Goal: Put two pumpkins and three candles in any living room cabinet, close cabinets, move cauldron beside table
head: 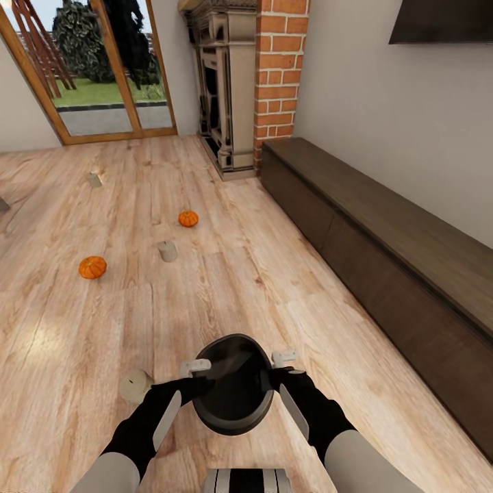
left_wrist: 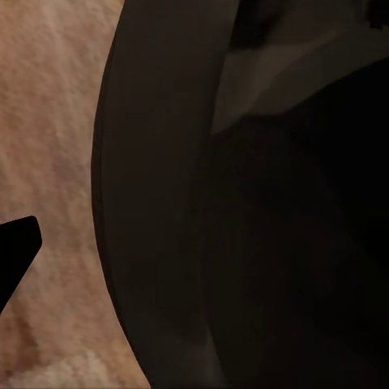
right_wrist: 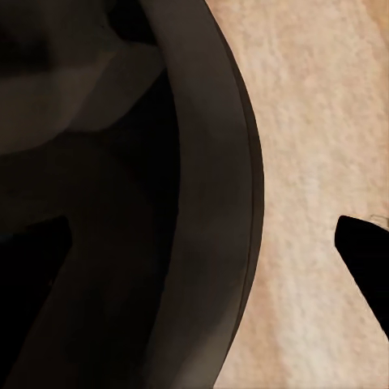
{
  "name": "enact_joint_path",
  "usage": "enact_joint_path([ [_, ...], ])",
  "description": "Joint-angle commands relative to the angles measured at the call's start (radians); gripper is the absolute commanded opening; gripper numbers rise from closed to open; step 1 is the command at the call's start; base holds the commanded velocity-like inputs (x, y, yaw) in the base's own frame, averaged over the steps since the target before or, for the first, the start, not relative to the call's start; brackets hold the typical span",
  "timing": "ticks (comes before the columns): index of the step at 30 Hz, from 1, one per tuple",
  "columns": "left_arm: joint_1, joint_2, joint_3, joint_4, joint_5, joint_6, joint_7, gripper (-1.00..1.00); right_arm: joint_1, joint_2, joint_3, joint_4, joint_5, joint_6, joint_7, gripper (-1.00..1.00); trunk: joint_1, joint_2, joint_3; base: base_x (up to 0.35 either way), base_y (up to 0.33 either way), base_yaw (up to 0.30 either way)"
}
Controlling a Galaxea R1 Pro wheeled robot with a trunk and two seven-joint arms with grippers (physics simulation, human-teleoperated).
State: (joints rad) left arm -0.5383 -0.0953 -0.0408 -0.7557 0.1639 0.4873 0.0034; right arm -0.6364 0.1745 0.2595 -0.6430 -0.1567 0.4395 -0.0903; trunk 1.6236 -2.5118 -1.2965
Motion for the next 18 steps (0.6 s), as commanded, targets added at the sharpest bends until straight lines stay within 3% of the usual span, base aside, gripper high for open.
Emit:
enact_joint_path([
  [1,0.0,0.0,-0.001,-0.002,0.007,0.005,0.001,1.0,0.0,0.0,0.003,-0.001,-0.01,0.004,-0.009,-1.0,0.0,0.0,-0.001,0.0,0.0,0.0],
  [13,0.0,0.0,-0.001,-0.003,0.006,0.005,0.001,1.0,0.0,0.0,0.003,-0.001,-0.01,0.004,-0.009,-1.0,0.0,0.0,-0.001,0.0,0.0,0.0],
  [14,0.0,0.0,-0.001,-0.004,0.007,0.005,0.001,-1.0,0.0,0.0,0.003,-0.001,-0.01,0.004,-0.009,-1.0,0.0,0.0,-0.001,0.0,0.0,0.0],
  [18,0.0,0.0,-0.001,-0.004,0.007,0.005,0.001,-1.0,-0.001,0.0,0.003,-0.001,-0.01,0.004,-0.009,-1.0,0.0,0.0,-0.001,0.0,0.0,0.0],
])
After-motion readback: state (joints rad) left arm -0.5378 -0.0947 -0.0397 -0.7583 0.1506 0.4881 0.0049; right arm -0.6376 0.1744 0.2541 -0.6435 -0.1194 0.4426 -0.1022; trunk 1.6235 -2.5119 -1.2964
